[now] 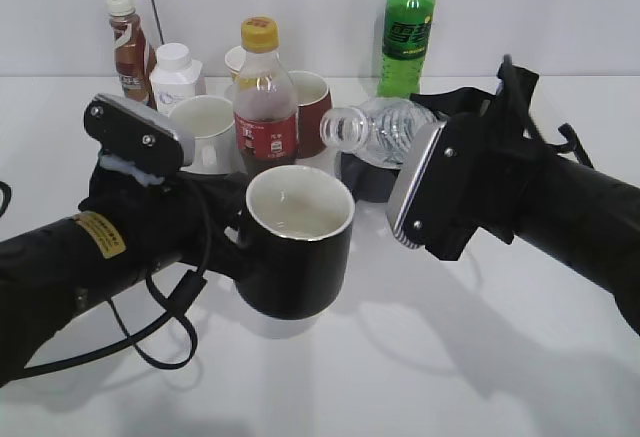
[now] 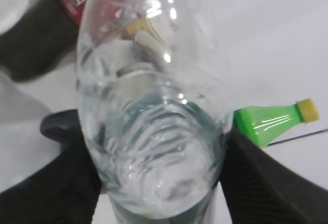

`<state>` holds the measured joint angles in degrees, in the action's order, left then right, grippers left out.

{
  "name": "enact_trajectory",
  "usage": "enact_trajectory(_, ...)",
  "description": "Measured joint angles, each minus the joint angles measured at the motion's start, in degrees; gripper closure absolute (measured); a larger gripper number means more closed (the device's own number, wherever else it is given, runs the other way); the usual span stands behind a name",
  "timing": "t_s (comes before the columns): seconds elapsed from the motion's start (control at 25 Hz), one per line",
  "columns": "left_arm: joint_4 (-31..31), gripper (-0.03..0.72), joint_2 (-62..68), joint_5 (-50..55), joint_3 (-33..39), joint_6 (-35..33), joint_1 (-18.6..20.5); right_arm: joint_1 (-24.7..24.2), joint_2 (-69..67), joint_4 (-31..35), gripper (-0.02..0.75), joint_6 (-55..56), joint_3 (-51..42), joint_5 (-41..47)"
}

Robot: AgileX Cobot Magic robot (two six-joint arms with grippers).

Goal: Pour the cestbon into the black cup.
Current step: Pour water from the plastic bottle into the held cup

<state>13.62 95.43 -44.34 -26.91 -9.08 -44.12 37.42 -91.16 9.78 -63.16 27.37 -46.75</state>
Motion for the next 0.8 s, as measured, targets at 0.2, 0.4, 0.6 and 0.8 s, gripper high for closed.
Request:
enact_trajectory(0.2, -0.8, 0.643, 0.0, 0.0, -0.49, 0.0, -0.06, 0.0, 0.0, 0.55, 0.244, -8.27, 0.0, -1.29)
enact_trajectory(0.4, -0.97, 0.643, 0.0, 0.19, -0.86, 0.0, -0.06, 0.0, 0.0, 0.61, 0.244, -12.74, 0.0, -2.76)
enact_trajectory(0.6, -1.22, 0.643, 0.0, 0.3, -0.91, 0.0, -0.06, 0.0, 0.0, 0.86, 0.244, -16.7, 0.0, -5.31)
enact_trajectory(0.8, -1.43, 0.643, 0.0, 0.3, -0.91, 0.0, -0.06, 0.0, 0.0, 0.99, 0.244, -20.45, 0.0, -6.04)
